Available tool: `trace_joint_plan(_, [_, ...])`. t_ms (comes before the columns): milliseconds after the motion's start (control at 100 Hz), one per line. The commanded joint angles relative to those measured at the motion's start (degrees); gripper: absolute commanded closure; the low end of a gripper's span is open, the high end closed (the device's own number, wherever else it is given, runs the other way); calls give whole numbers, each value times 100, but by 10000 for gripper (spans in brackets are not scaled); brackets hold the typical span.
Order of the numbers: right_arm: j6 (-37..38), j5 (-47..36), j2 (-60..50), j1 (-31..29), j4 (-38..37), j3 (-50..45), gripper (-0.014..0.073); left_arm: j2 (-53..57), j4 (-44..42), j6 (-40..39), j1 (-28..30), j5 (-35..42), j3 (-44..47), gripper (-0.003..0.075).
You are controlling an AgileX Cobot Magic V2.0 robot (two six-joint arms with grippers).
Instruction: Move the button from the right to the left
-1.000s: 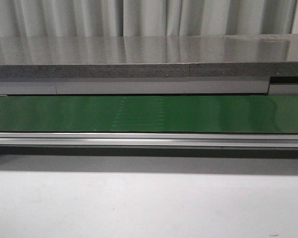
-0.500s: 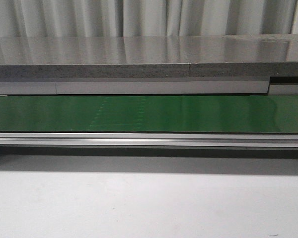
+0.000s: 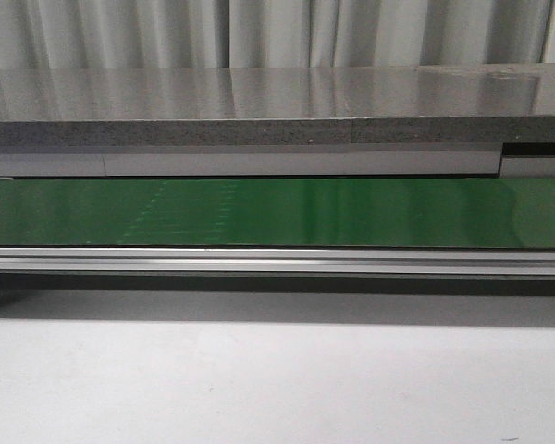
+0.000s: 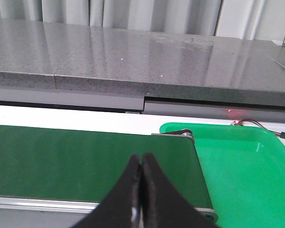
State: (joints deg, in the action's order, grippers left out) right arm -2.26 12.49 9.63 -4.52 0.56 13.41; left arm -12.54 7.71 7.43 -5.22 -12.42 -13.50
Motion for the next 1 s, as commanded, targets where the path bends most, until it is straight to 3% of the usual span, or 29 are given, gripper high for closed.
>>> trace_joint_plan(0, [-8, -403, 40, -1, -56, 159, 660, 265, -78, -174, 124, 565, 149, 741])
trace_joint_plan(370, [-8, -403, 40, -1, -56, 159, 660, 1465, -14, -174, 159, 1541, 1610, 741])
trace_joint_plan(990, [-8, -405, 52, -2, -56, 159, 660, 1465, 28, -174, 159, 1425, 1596, 741])
